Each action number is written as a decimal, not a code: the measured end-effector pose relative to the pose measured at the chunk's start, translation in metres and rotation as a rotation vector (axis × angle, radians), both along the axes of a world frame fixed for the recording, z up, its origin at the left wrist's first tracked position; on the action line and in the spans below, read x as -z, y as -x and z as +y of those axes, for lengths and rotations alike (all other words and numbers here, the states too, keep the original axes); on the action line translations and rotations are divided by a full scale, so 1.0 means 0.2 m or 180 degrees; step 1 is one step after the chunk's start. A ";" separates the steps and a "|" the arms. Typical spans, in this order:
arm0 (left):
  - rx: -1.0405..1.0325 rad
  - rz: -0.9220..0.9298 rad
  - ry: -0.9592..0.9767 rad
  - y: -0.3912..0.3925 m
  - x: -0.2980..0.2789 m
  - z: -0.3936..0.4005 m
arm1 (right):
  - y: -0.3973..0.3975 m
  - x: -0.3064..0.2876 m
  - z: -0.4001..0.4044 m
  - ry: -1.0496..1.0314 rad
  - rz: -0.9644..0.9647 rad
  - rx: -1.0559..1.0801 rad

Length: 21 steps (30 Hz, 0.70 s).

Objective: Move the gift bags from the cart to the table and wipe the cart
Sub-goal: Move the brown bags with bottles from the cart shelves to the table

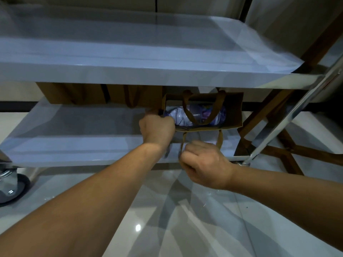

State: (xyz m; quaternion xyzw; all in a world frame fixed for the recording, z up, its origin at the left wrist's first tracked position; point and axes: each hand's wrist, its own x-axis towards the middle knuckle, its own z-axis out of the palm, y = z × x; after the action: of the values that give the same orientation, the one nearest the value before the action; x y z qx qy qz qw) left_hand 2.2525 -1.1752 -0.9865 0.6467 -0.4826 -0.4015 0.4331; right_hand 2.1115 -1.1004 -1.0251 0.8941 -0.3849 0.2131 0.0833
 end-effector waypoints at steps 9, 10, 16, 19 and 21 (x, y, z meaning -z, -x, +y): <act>-0.0055 0.0045 -0.0079 -0.01 0.00 0.03 | 0.05 -0.20 -0.10 -0.0789 -0.0390 0.1948; -0.0045 0.0001 -0.0106 -0.02 0.01 0.03 | 0.05 -0.20 -0.11 -0.0883 -0.0362 0.1915; 0.0143 -0.0212 -0.0141 -0.07 0.07 0.05 | 0.06 -0.12 -0.11 -0.1428 0.0255 0.1466; 0.0182 -0.0264 -0.0148 -0.09 0.09 0.07 | 0.08 -0.03 -0.08 -0.0555 0.0642 0.0756; 0.0089 -0.0332 -0.0160 -0.08 0.10 0.09 | 0.07 0.01 -0.01 0.0113 0.0319 0.0525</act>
State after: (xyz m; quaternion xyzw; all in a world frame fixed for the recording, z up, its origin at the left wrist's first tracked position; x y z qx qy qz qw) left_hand 2.2689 -1.1564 -1.0056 0.6706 -0.5033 -0.3853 0.3853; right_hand 2.0978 -1.1016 -1.0264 0.8673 -0.4488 0.1673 0.1355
